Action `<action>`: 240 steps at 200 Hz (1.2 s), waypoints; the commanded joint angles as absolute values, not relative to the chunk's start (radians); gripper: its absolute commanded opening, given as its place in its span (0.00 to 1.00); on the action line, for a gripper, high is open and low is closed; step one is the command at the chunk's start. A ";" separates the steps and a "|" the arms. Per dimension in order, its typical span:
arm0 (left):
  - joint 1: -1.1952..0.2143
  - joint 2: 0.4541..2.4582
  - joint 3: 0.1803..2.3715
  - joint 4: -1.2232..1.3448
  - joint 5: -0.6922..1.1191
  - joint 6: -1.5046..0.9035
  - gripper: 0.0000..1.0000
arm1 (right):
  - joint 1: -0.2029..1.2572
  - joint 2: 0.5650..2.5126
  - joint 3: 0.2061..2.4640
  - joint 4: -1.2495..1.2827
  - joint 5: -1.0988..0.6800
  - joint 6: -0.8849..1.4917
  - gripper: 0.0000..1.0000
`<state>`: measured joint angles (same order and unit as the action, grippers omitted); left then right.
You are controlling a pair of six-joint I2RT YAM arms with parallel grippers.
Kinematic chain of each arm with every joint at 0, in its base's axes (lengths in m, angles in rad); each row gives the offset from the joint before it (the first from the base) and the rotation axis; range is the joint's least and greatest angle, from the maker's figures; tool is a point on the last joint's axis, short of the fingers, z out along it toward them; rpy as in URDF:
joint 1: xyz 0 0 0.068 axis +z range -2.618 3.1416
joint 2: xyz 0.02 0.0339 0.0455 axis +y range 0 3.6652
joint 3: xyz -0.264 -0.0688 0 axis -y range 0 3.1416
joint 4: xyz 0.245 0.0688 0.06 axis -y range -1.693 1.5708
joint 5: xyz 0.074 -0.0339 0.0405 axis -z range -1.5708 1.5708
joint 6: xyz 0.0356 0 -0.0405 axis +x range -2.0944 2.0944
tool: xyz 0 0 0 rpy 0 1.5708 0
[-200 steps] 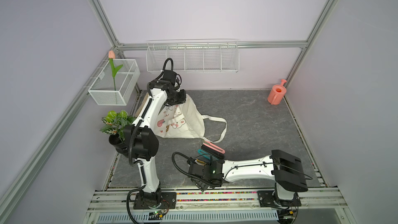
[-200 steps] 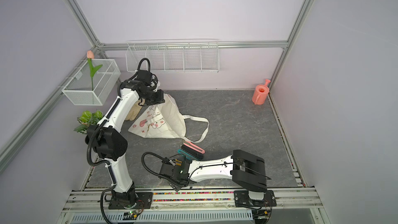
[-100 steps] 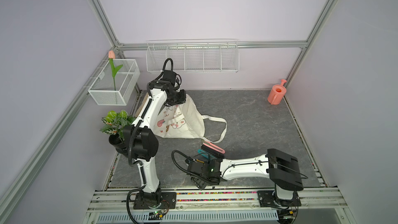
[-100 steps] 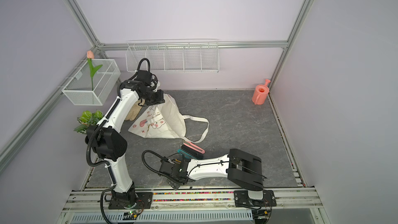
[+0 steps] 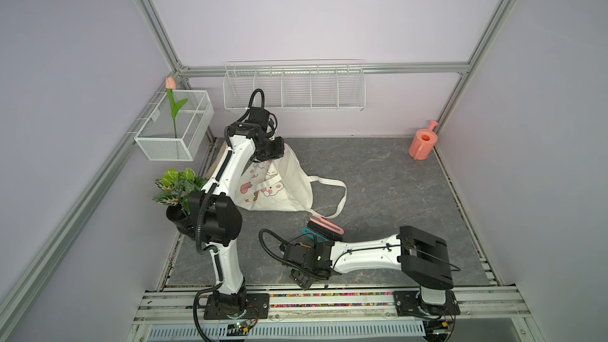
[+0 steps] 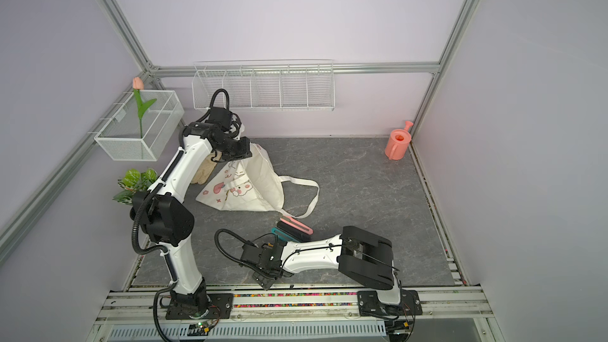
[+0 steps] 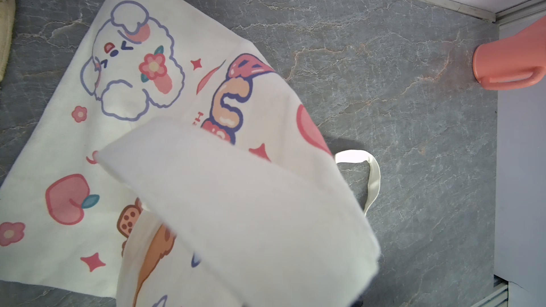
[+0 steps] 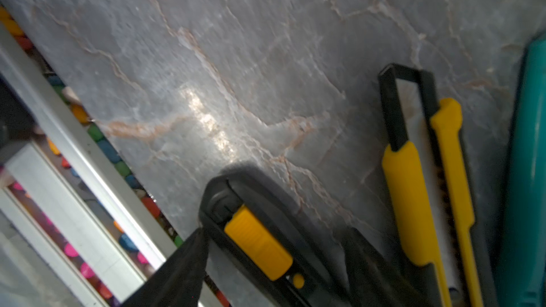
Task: Place the art knife into the pouch
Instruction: Pick up the utility knife at the center of the board.
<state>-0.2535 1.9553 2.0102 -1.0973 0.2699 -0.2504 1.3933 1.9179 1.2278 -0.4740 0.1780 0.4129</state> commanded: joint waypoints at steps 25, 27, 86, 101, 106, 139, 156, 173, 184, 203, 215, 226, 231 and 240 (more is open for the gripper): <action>-0.256 1.910 2.015 -1.099 0.286 -0.250 0.00 | 1.377 1.933 1.234 -0.503 0.170 0.419 0.67; -0.256 1.911 2.015 -1.100 0.286 -0.249 0.00 | 1.377 1.933 1.233 -0.504 0.170 0.419 0.66; -0.256 1.908 2.007 -1.092 0.291 -0.253 0.00 | 1.348 1.919 1.215 -0.523 0.179 0.429 0.54; -0.256 1.908 2.002 -1.089 0.292 -0.254 0.00 | 1.342 1.921 1.215 -0.525 0.178 0.432 0.49; -0.256 1.906 2.002 -1.089 0.293 -0.255 0.00 | 1.341 1.922 1.215 -0.526 0.176 0.433 0.48; -0.256 1.905 2.001 -1.085 0.293 -0.254 0.00 | 1.338 1.937 1.229 -0.535 0.171 0.427 0.45; -0.256 1.906 2.003 -1.088 0.291 -0.255 0.00 | 1.338 1.946 1.240 -0.544 0.171 0.426 0.42; -0.255 1.904 2.004 -1.090 0.293 -0.255 0.00 | 1.338 1.953 1.246 -0.547 0.169 0.423 0.39; -0.256 1.904 2.008 -1.089 0.295 -0.255 0.00 | 1.338 1.953 1.248 -0.547 0.171 0.421 0.37; -0.256 1.905 2.013 -1.092 0.295 -0.255 0.00 | 1.338 1.948 1.247 -0.545 0.179 0.419 0.35; -0.256 1.904 2.013 -1.094 0.295 -0.253 0.00 | 1.338 1.945 1.248 -0.546 0.184 0.417 0.34; -0.256 1.904 2.015 -1.095 0.294 -0.253 0.00 | 1.336 1.944 1.249 -0.545 0.188 0.416 0.34; -0.256 1.904 2.015 -1.094 0.294 -0.253 0.00 | 1.337 1.942 1.249 -0.547 0.188 0.416 0.34; -0.256 1.906 2.014 -1.094 0.295 -0.253 0.00 | 1.335 1.941 1.252 -0.547 0.189 0.413 0.33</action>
